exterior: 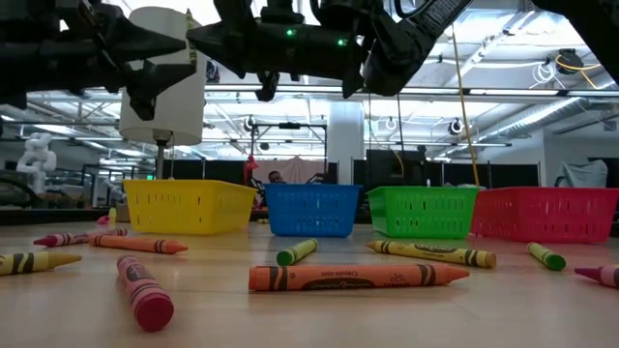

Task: Sort crayons
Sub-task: Put the green crayon into the yellow bin

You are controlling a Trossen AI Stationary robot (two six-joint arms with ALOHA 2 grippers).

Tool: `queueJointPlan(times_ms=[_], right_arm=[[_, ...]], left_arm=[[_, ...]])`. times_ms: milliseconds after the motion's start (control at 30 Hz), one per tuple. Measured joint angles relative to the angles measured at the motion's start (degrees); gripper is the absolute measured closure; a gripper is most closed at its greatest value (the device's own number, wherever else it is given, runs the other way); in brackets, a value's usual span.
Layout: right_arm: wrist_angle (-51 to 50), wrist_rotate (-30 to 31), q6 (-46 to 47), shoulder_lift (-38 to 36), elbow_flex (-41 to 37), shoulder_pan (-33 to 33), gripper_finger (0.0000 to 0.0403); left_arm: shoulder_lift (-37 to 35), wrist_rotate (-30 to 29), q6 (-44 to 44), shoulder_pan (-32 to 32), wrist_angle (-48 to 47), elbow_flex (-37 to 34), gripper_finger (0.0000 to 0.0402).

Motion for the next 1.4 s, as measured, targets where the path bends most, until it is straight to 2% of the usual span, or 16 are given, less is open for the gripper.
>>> queueJointPlan(times_ms=[100, 400, 633, 1133, 1267, 1400], right_arm=[[0.0, 0.0, -0.3, 0.0, 0.0, 0.0, 0.0398], [0.0, 0.0, -0.3, 0.0, 0.0, 0.0, 0.0398], [0.0, 0.0, -0.3, 0.0, 0.0, 0.0, 0.0398], [-0.1, -0.2, 1.0, 0.0, 0.0, 0.0, 0.0398], [-1.3, -0.2, 1.5, -0.1, 0.0, 0.0, 0.0382], [-3.1, -0.1, 1.6, -0.2, 0.0, 0.0, 0.0354]], left_arm=[[1.9, 0.0, 0.0, -0.2, 2.6, 0.2, 0.0213], [7.2, 0.1, 3.0, -1.5, 2.3, 4.2, 0.0213], [8.3, 0.1, 3.1, -1.4, 2.2, 4.2, 0.0218], [8.3, 1.1, 4.2, -1.3, 2.1, 4.2, 0.0364], [8.3, 1.1, 4.2, -1.2, 1.9, 4.2, 0.0381], [8.2, 1.1, 4.1, -1.2, 1.6, 4.2, 0.0375]])
